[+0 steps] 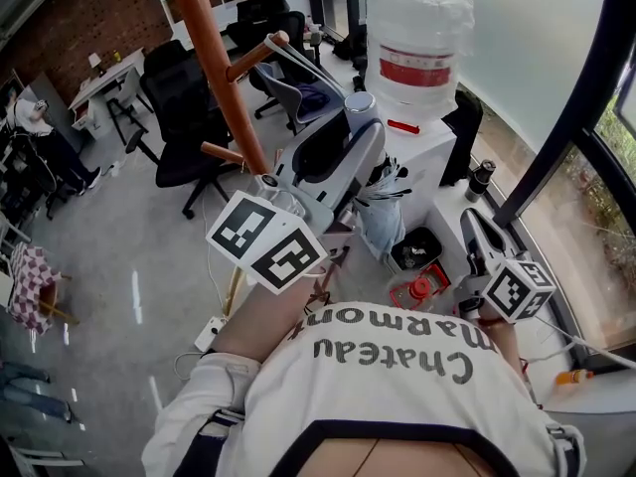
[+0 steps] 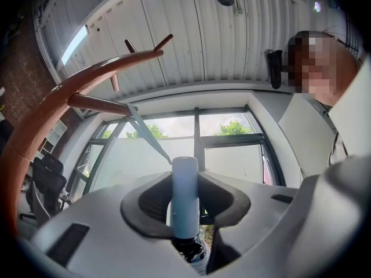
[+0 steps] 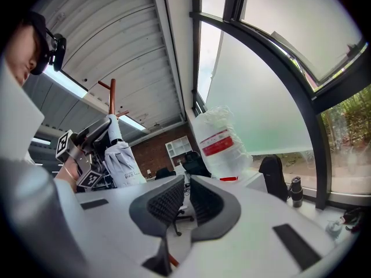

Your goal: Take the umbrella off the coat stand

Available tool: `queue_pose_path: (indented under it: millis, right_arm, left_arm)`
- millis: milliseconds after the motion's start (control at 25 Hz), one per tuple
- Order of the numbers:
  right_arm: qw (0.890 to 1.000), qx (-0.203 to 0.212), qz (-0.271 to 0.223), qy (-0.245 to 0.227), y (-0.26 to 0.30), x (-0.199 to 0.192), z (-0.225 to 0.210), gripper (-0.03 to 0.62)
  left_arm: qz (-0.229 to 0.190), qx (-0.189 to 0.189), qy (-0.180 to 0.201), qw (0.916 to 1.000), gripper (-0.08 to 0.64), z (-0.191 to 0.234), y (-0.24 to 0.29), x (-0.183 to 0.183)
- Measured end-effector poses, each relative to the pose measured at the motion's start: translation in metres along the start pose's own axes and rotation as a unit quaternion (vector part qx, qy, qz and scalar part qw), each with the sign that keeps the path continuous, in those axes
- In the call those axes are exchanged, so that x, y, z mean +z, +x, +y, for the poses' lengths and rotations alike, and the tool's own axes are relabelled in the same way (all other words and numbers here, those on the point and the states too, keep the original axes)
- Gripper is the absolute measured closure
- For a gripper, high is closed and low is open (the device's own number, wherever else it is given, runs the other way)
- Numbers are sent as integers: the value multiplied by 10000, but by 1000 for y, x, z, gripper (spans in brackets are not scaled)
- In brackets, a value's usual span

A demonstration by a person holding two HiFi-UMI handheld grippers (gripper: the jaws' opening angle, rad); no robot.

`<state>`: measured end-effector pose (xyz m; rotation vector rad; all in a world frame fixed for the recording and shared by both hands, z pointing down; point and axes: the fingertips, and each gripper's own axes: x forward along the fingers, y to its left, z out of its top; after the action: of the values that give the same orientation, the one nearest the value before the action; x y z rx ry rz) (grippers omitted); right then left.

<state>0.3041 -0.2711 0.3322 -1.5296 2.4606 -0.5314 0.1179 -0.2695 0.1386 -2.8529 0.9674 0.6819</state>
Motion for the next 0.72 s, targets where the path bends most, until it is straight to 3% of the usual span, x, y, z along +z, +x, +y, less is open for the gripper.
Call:
queue_pose_path:
  millis: [720]
  right_arm:
    - [10000, -71, 37, -26, -3, -4, -2, 545]
  left_arm:
    - [-48, -71, -40, 10000, 419, 0, 1, -2]
